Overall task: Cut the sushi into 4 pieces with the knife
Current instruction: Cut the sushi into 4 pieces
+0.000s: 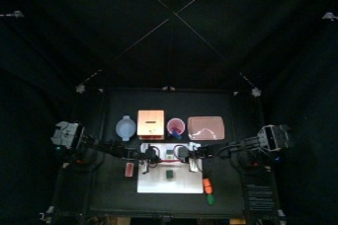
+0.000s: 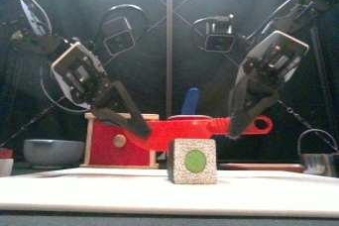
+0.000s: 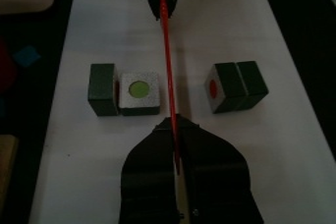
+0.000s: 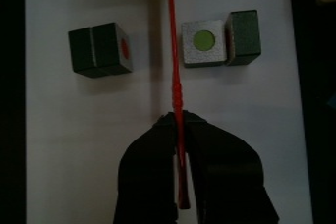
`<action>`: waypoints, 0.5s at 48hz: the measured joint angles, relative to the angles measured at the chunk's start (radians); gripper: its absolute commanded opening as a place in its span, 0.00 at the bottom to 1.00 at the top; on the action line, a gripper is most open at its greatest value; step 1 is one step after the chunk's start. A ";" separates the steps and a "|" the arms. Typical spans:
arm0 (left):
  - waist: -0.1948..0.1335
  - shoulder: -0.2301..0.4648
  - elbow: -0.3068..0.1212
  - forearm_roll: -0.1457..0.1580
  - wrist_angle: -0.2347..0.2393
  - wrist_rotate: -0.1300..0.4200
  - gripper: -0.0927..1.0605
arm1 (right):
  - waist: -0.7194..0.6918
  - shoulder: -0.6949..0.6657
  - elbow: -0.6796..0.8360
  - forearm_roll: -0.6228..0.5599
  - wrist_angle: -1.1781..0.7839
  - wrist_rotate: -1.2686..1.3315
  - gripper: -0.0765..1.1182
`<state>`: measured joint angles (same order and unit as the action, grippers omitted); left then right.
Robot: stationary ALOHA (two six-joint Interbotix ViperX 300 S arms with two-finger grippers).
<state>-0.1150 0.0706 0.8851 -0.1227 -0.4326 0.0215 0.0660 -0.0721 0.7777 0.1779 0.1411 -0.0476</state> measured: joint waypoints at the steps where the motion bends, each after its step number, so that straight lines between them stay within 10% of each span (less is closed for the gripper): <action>1: -0.003 -0.008 0.000 0.005 0.006 0.000 0.29 | 0.005 -0.003 -0.002 -0.002 0.003 0.000 0.18; 24: -0.091 -0.041 -0.014 0.018 0.083 0.040 0.29 | 0.084 -0.008 -0.035 0.012 0.046 0.005 0.18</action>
<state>-0.2056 0.0291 0.8713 -0.1043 -0.3497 0.0614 0.1503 -0.0798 0.7424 0.1902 0.1871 -0.0430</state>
